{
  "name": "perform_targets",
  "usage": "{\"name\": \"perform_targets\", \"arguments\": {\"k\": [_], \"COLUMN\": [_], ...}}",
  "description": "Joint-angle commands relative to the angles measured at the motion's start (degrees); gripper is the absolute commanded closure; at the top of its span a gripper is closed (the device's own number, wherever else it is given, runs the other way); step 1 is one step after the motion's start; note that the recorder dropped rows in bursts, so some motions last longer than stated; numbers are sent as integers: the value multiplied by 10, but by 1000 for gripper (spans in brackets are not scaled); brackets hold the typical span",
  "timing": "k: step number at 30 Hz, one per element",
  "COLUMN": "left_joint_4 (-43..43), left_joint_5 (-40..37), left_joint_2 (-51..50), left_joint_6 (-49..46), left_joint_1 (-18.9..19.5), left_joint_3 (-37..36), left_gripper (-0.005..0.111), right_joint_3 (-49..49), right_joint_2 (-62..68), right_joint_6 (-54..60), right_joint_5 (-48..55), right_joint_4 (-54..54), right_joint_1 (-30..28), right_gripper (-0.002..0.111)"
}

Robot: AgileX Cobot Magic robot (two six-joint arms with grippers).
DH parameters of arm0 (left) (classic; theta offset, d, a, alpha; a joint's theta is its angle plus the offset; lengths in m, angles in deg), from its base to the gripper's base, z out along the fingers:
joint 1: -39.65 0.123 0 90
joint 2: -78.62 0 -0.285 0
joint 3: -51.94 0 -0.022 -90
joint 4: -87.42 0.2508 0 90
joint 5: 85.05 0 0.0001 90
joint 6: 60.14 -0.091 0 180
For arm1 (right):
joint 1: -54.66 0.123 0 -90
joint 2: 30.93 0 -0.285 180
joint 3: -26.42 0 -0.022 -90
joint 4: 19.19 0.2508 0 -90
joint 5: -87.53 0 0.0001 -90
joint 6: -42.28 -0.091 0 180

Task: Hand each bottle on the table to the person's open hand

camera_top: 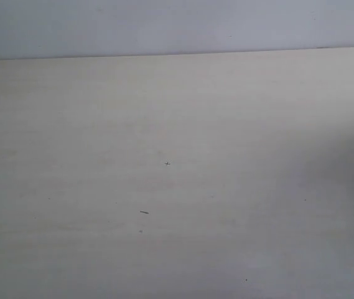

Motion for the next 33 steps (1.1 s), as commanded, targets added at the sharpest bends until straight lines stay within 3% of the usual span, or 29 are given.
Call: {"name": "perform_targets", "arguments": {"k": [1,12,15,19,23,33], "left_joint_4": [3,-7,-18,-155,-190,-200], "left_joint_5": [14,17,37,64,64,60], "left_joint_2": [3,3,3,3,3,3], "left_joint_6": [-3,1,-32,-196,-264,-272], "left_joint_1": [2,2,2,2,10,18], "left_joint_3": [-2,-2,-2,-2,-2,-2], "left_gripper": [107,107,107,107,107,107], "right_joint_3": [-2,-2,-2,-2,-2,-2], "right_joint_2": [-3,-3,-3,-3,-3,-3], "right_joint_6": [2,2,2,2,2,2], "right_joint_5": [-3,-3,-3,-3,-3,-3], "right_joint_4": [-3,-3,-3,-3,-3,-3], "right_joint_1": [-3,-3,-3,-3,-3,-3], "right_gripper": [108,108,108,108,108,108]}}
